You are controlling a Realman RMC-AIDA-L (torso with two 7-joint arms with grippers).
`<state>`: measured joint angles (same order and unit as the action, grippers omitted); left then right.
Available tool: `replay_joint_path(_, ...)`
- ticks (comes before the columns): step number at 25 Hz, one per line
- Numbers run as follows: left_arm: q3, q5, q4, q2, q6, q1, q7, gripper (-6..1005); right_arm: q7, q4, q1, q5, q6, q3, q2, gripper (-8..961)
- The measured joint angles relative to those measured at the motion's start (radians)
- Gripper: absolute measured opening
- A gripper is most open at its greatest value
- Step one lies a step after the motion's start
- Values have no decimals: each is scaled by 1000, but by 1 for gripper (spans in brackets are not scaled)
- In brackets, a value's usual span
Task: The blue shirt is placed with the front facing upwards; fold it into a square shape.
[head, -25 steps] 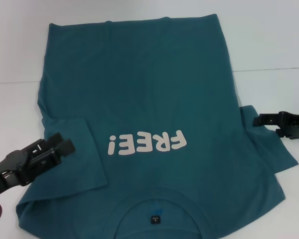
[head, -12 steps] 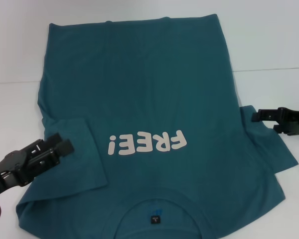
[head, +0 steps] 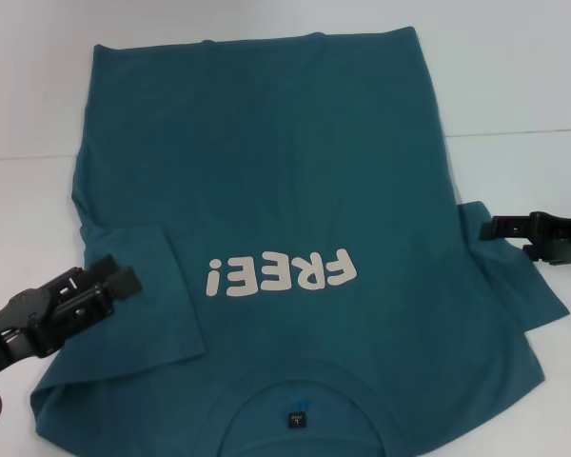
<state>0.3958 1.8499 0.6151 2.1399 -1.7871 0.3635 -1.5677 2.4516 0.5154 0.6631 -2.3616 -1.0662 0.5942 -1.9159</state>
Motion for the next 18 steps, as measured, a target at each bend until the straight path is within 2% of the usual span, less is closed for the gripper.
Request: replay_joint_path(18, 0, -1, 0, 5, -2, -7, 0, 763, -24, 0, -1, 52, -20, 2, -8, 912)
